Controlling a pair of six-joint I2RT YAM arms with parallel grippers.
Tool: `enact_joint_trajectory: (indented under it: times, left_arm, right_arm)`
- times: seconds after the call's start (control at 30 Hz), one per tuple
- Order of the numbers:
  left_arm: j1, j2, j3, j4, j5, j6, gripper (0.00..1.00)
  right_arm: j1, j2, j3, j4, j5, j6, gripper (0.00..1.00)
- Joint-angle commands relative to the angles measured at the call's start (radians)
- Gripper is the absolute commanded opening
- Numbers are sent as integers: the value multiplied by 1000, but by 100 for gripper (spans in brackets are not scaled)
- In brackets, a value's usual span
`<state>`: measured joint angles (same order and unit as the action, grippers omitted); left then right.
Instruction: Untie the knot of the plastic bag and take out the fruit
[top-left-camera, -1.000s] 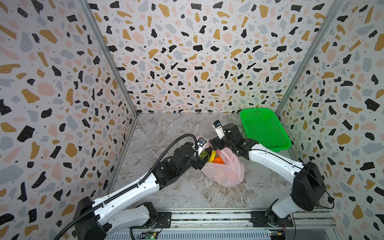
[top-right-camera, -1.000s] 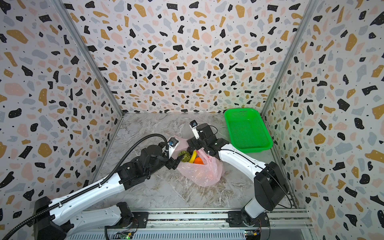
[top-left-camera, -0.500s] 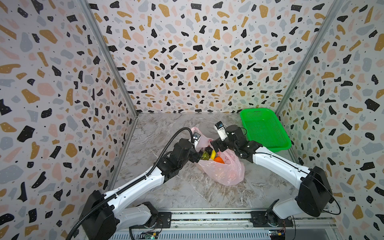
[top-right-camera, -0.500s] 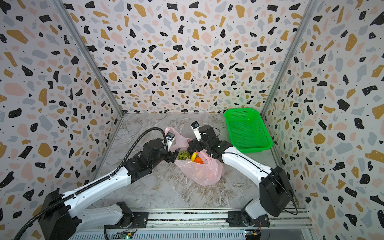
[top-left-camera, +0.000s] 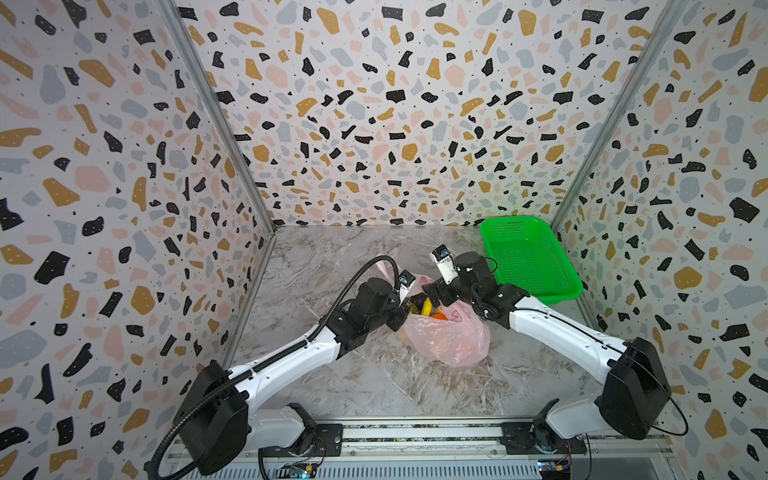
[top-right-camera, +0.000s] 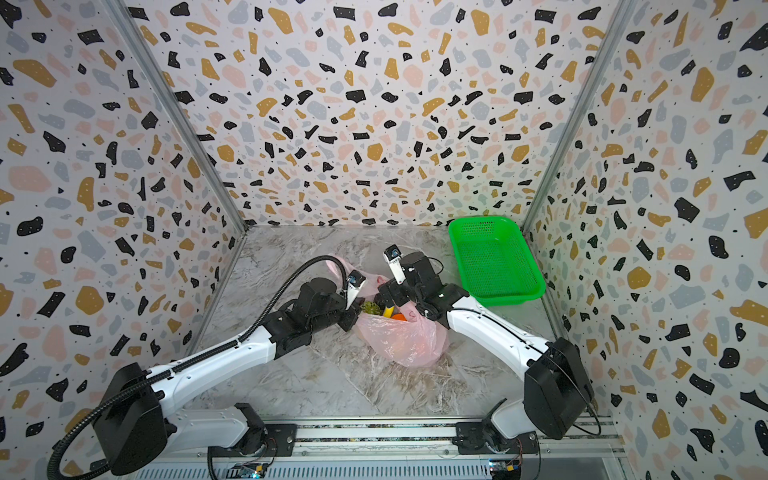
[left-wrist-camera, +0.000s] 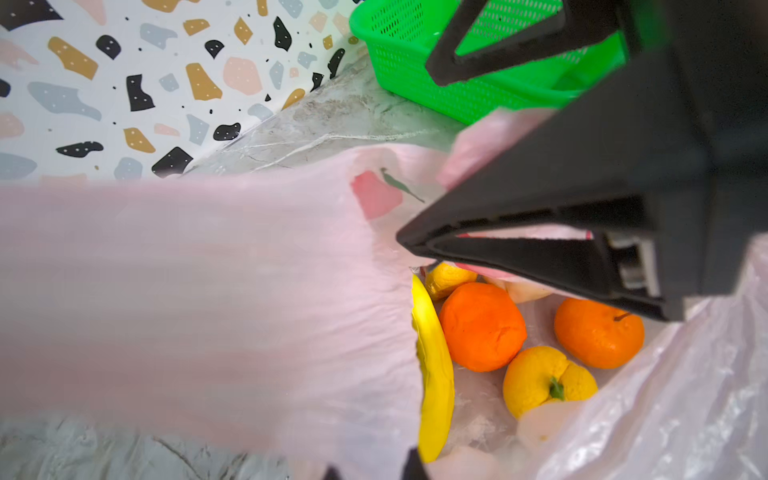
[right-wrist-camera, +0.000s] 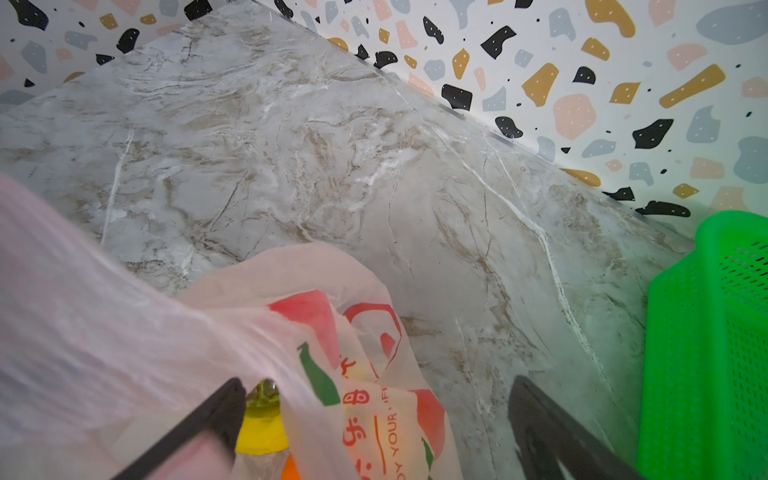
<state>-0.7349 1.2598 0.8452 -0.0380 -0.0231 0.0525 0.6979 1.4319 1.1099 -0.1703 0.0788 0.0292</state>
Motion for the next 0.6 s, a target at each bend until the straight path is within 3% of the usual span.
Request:
enact_joint_trajectory:
  times: [0.0, 0.33, 0.57]
  left_arm:
    - [4, -43, 14, 40, -23, -42, 0]
    - [-16, -180, -130, 110, -47, -155, 0]
    - [-42, -234, -200, 158, -55, -219, 0]
  right_arm:
    - [5, -71, 18, -91, -13, 22, 99]
    - [17, -200, 108, -364, -37, 96, 99]
    - [150, -283, 101, -404, -140, 223, 99]
